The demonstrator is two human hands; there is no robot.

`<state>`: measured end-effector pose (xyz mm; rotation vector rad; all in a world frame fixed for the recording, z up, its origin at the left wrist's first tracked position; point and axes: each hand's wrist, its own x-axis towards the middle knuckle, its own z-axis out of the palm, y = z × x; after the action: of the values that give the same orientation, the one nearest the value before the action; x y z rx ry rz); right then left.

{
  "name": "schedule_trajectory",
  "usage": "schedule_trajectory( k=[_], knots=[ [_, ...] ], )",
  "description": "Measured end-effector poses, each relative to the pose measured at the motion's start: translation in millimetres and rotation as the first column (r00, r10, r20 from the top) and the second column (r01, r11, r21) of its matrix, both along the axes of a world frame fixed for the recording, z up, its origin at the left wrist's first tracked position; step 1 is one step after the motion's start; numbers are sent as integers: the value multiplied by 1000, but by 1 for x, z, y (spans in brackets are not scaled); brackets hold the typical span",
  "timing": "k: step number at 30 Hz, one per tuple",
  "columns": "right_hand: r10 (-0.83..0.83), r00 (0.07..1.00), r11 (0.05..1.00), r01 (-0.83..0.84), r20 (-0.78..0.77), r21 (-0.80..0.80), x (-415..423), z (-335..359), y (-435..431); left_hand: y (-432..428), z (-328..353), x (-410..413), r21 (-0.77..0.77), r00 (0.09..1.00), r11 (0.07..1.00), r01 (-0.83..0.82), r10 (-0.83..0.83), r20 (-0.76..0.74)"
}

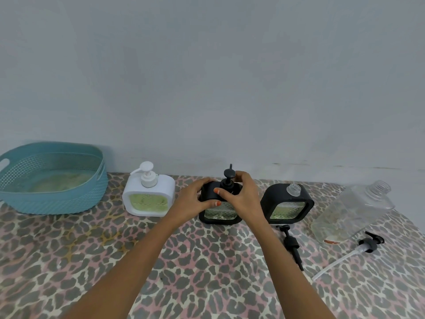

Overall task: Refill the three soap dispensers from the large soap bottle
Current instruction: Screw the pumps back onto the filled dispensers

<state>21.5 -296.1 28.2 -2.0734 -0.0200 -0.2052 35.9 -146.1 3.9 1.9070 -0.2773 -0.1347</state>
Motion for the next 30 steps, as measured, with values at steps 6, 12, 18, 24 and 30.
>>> schedule_trajectory(
  k=[6, 12, 18, 24, 30],
  knots=[
    [202, 972, 979, -200, -119, 30, -5, 10, -15, -1, 1, 0, -17, 1000, 1000, 10, -10, -4],
    [7, 1000, 1000, -7, -28, -9, -1, 7, -9, -1, 2, -1, -31, 1000, 999, 10, -10, -2],
    [-46, 998, 999, 46, -47, 3, 1, 2, 4, -1, 5, -3, -11, 1000, 1000, 14, -13, 16],
    [179, 975, 984, -175, -135, 40, -10, 15, -15, -1, 6, -3, -45, 1000, 999, 21, -21, 4],
    [26, 999, 998, -24, -38, 61, -7, 7, -11, -1, 4, -3, -25, 1000, 1000, 18, -18, 10]
  ],
)
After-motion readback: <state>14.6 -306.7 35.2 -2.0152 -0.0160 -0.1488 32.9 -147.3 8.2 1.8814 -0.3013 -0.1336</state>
